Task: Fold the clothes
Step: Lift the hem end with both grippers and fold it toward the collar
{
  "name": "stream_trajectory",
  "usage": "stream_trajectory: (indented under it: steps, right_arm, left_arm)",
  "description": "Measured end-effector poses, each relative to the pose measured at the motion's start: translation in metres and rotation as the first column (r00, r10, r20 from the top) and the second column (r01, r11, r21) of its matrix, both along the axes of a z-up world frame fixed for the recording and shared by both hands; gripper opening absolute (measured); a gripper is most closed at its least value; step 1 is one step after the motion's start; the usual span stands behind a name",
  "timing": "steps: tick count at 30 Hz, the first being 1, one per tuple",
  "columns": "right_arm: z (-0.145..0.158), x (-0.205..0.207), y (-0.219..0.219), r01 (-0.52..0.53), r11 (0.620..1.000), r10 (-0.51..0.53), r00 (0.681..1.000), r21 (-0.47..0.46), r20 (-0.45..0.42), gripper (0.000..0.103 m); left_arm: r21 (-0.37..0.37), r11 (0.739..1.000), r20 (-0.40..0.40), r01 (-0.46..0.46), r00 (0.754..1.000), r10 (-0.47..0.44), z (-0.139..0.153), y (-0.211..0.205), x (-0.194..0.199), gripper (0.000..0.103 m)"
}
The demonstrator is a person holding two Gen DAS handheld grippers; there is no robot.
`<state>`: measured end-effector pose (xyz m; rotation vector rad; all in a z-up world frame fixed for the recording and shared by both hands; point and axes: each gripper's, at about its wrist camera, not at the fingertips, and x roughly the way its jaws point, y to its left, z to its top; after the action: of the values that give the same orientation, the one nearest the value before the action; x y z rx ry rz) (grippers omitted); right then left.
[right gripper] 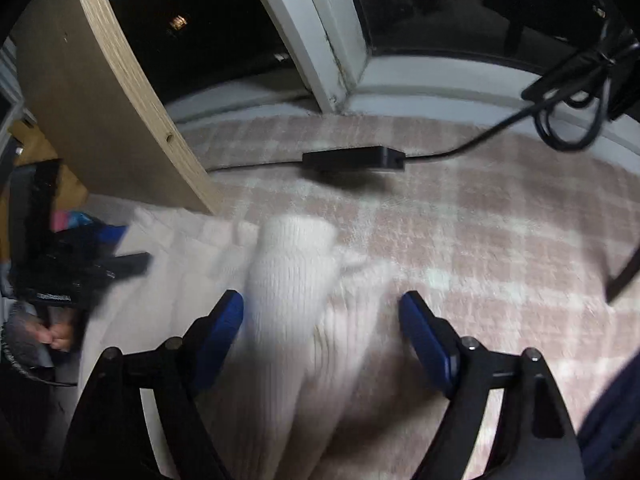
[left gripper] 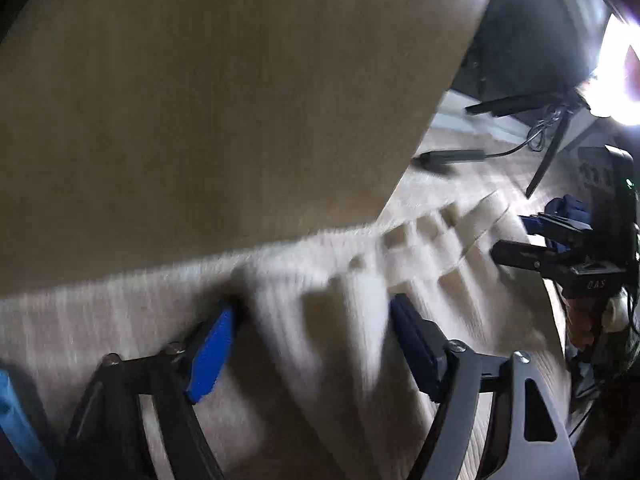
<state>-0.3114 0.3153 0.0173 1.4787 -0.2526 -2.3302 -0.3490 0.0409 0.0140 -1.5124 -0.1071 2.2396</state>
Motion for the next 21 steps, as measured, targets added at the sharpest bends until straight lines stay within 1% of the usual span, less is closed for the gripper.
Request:
stream_trajectory:
  steps: [1, 2, 3, 4, 5, 6, 8, 10, 11, 13, 15, 17, 18, 19, 20, 21]
  right_arm:
    - [0.001, 0.001, 0.001, 0.001, 1.000, -0.001, 1.000, -0.018, -0.005, 0.080]
    - [0.001, 0.002, 0.001, 0.002, 0.999, -0.003, 1.000, -0.036, -0.011, 0.064]
    - [0.000, 0.003, 0.002, -0.010, 0.997, 0.009, 1.000, -0.072, -0.002, 0.033]
    - [0.001, 0.005, 0.002, -0.013, 0.994, 0.013, 1.000, -0.106, 0.001, 0.029]
    - [0.003, 0.008, 0.002, -0.012, 0.990, 0.012, 1.000, -0.138, 0.000, 0.028]
    - [0.006, 0.011, 0.002, -0.014, 0.989, 0.013, 1.000, -0.145, -0.007, 0.026]
    - [0.023, 0.023, 0.004, -0.014, 0.986, 0.008, 0.999, -0.168, -0.036, 0.025]
    - [0.046, 0.038, 0.010, -0.006, 0.978, -0.010, 0.997, -0.210, -0.076, 0.024]
    - [0.059, 0.044, 0.013, -0.004, 0.976, -0.017, 0.995, -0.218, -0.098, 0.024]
    - [0.091, 0.061, 0.015, -0.020, 0.976, -0.015, 0.988, -0.219, -0.156, 0.024]
    - [0.129, 0.083, 0.012, -0.046, 0.981, 0.001, 0.972, -0.187, -0.234, 0.023]
    - [0.163, 0.112, 0.008, -0.068, 0.988, 0.022, 0.948, -0.135, -0.318, 0.023]
    - [0.178, 0.128, 0.006, -0.076, 0.992, 0.033, 0.934, -0.106, -0.357, 0.023]
    - [0.193, 0.145, 0.004, -0.082, 0.994, 0.046, 0.918, -0.076, -0.395, 0.023]
    - [0.208, 0.162, 0.002, -0.087, 0.995, 0.059, 0.900, -0.045, -0.432, 0.023]
    - [0.214, 0.180, -0.002, -0.080, 0.997, 0.073, 0.887, 0.005, -0.457, 0.023]
  left_arm:
    - [0.020, 1.000, -0.003, 0.014, 1.000, -0.014, 0.000, 0.001, -0.001, 0.040]
    - [0.043, 0.999, -0.002, 0.023, 1.000, -0.022, 0.000, 0.002, -0.001, 0.033]
    - [0.061, 0.998, 0.001, 0.023, 1.000, -0.023, 0.001, 0.001, -0.001, 0.030]
    - [0.068, 0.997, -0.003, 0.028, 1.000, -0.028, 0.004, 0.000, 0.001, 0.025]
    - [0.080, 0.996, -0.009, 0.035, 0.999, -0.034, 0.009, -0.001, 0.005, 0.023]
    - [0.096, 0.995, -0.017, 0.042, 0.999, -0.040, 0.016, -0.002, 0.009, 0.023]
    - [0.126, 0.990, -0.041, 0.056, 0.998, -0.052, 0.036, -0.007, 0.022, 0.021]
    - [0.130, 0.988, -0.088, 0.080, 0.994, -0.068, 0.065, -0.011, 0.038, 0.017]
    - [0.128, 0.988, -0.114, 0.092, 0.991, -0.077, 0.080, -0.014, 0.047, 0.015]
    - [0.121, 0.986, -0.175, 0.112, 0.980, -0.090, 0.117, -0.022, 0.068, 0.014]
    - [0.124, 0.983, -0.256, 0.132, 0.962, -0.097, 0.159, -0.028, 0.093, 0.014]
    - [0.121, 0.981, -0.324, 0.149, 0.940, -0.103, 0.193, -0.032, 0.117, 0.013]
    - [0.116, 0.980, -0.362, 0.163, 0.926, -0.111, 0.209, -0.033, 0.131, 0.013]
    - [0.106, 0.978, -0.398, 0.181, 0.909, -0.125, 0.222, -0.035, 0.147, 0.013]
    - [0.093, 0.977, -0.418, 0.192, 0.898, -0.137, 0.228, -0.036, 0.163, 0.013]
    - [0.077, 0.976, -0.433, 0.203, 0.889, -0.151, 0.231, -0.035, 0.182, 0.013]
